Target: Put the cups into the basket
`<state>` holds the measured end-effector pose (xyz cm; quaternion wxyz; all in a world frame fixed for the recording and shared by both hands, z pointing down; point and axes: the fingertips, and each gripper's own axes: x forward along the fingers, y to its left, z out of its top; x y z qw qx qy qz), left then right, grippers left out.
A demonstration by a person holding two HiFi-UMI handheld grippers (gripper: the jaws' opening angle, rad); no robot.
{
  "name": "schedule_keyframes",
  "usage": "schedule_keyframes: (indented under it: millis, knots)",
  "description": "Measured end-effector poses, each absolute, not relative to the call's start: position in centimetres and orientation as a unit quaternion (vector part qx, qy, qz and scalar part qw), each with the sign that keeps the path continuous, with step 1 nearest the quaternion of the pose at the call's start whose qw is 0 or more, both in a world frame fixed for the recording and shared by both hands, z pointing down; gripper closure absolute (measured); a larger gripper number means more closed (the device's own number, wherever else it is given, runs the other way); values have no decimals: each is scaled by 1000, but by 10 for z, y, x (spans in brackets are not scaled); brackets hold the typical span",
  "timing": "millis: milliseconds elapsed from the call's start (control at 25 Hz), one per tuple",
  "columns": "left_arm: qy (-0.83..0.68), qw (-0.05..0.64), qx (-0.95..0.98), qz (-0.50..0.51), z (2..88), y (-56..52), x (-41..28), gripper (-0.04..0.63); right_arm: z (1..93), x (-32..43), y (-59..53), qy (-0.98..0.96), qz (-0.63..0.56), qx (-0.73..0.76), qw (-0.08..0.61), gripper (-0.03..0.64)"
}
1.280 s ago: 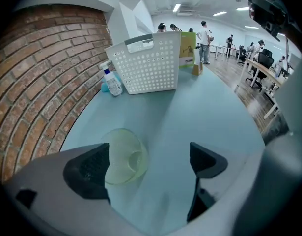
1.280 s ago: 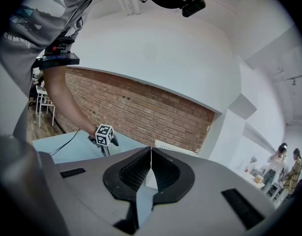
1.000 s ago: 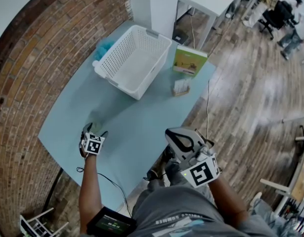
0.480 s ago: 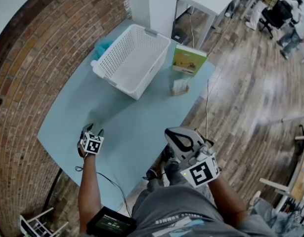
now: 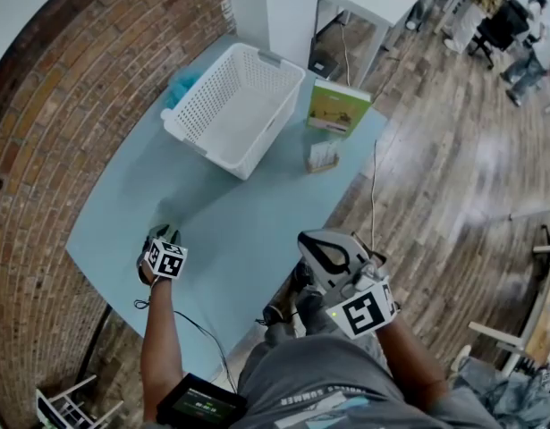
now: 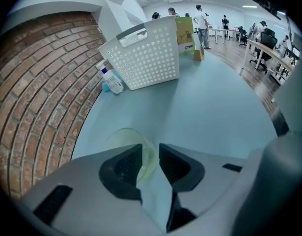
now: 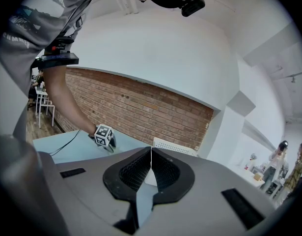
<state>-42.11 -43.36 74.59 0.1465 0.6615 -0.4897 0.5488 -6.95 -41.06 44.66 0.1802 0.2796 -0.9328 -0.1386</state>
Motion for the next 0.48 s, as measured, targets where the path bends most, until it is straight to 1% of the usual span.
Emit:
schedule_keyframes:
  millis: [120, 200, 320, 480]
  knots:
    - [-491, 139, 656, 555, 745, -434, -423, 529, 447, -67, -410, -933, -137, 280, 181, 603]
    - [-491, 138, 655, 558, 746, -433, -423, 535, 449, -64, -410, -933, -136, 280, 181, 603]
    - [-491, 134, 652, 562, 746, -431, -421, 566, 449, -60, -409, -933, -135, 281, 180, 603]
    - [-494, 129, 653, 559, 743, -429, -418, 572, 450, -57, -409, -934, -134, 279, 180, 603]
